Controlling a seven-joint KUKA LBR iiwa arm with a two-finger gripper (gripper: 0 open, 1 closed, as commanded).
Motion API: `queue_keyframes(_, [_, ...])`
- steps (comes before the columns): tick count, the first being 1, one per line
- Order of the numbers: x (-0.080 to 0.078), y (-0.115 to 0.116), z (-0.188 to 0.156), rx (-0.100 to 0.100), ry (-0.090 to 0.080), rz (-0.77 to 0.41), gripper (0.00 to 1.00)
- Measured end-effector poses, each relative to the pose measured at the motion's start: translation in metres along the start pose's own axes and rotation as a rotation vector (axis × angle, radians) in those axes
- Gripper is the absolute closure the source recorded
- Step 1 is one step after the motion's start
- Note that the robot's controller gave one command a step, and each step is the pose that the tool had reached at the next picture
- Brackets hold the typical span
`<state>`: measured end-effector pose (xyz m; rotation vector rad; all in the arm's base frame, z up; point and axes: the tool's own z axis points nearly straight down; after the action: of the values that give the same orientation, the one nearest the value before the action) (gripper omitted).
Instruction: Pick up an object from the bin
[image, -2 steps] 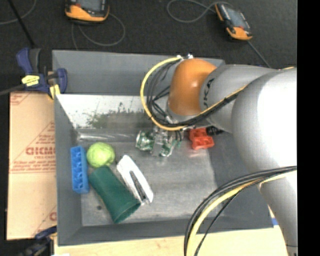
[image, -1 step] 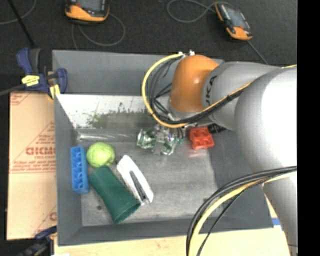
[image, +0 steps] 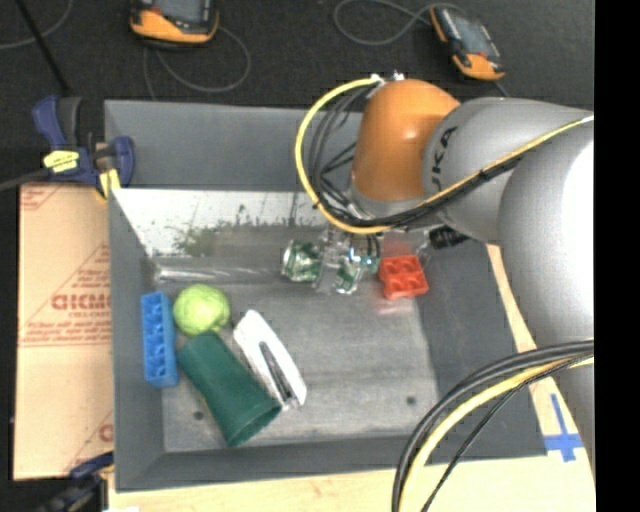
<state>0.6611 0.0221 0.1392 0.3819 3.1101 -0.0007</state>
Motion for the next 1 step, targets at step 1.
queue_keyframes(1, [0.0006, -0.0017, 0.0517, 0.002, 0.007, 0.000, 1.00])
